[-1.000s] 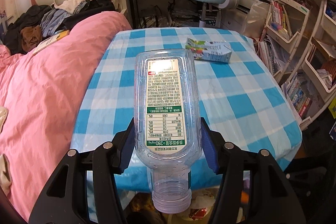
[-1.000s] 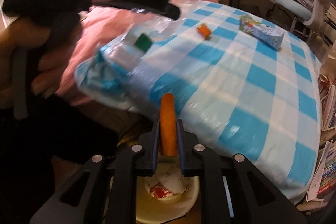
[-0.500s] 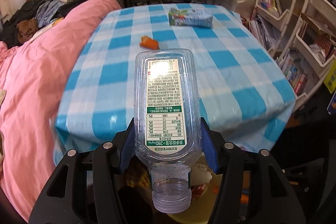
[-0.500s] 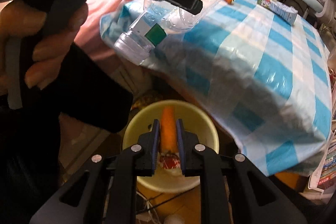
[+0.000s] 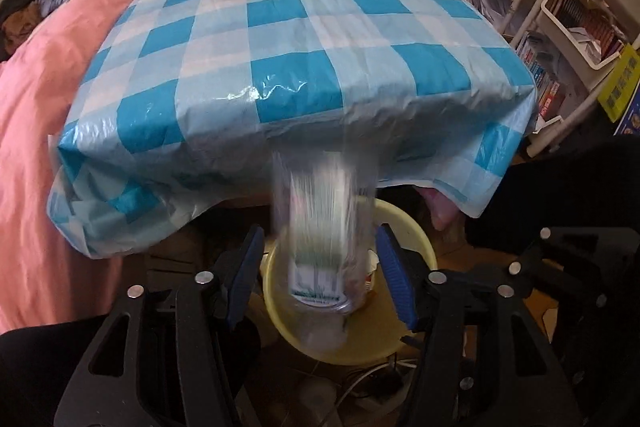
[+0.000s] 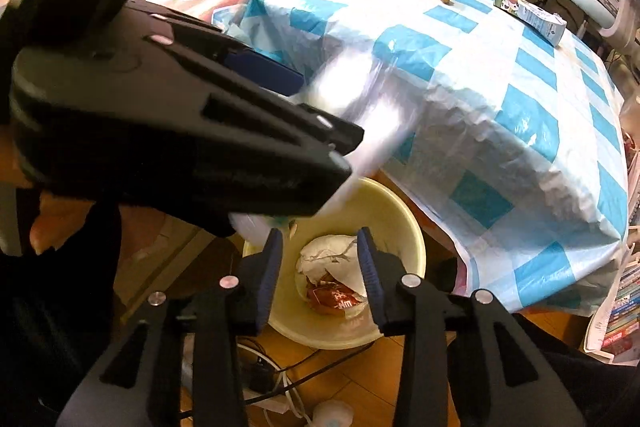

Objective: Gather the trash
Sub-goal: 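Carry the peel over the bucket and release it with the right gripper while the left drops the bottle there, then move both open grippers from the bucket back over the table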

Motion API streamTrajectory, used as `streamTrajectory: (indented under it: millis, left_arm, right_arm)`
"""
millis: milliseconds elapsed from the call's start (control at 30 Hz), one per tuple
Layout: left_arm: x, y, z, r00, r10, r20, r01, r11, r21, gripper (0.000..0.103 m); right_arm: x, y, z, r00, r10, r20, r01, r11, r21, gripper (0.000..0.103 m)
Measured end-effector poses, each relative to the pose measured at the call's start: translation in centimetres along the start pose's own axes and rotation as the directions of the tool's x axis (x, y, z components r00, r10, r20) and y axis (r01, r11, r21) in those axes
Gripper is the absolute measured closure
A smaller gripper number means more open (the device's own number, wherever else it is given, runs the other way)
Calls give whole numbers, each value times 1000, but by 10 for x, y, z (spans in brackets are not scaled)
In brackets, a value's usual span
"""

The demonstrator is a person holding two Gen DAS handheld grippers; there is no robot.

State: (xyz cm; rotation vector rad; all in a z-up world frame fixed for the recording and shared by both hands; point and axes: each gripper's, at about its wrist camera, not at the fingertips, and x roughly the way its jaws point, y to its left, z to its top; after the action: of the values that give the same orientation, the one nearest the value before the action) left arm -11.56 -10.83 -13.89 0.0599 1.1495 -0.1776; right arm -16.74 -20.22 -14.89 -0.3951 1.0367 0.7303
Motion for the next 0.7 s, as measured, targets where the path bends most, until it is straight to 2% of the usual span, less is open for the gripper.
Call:
streamTrajectory:
  millis: [67,267,500,700]
  left_arm:
    - [-5,5,-1,1000,11,23,-10,999,-31,34]
    - [-17,20,3,996,18,91,-8,994,-112,33]
    - [-38,32,9,975,73,209,-37,984,-174,24]
    - [-45,42,11,965,76,250,-18,973,-228,21]
  right_arm:
    - [-2,2,-3,1000,-4,0,4,1000,0,60]
    - [-3,2,-6,1000,-19,-2,19,1000,-3,54]
    - [-1,5,-6,999,-37,7,37,999,-12,43]
    - [-3,3,-4,998,-48,28,49,999,-2,37]
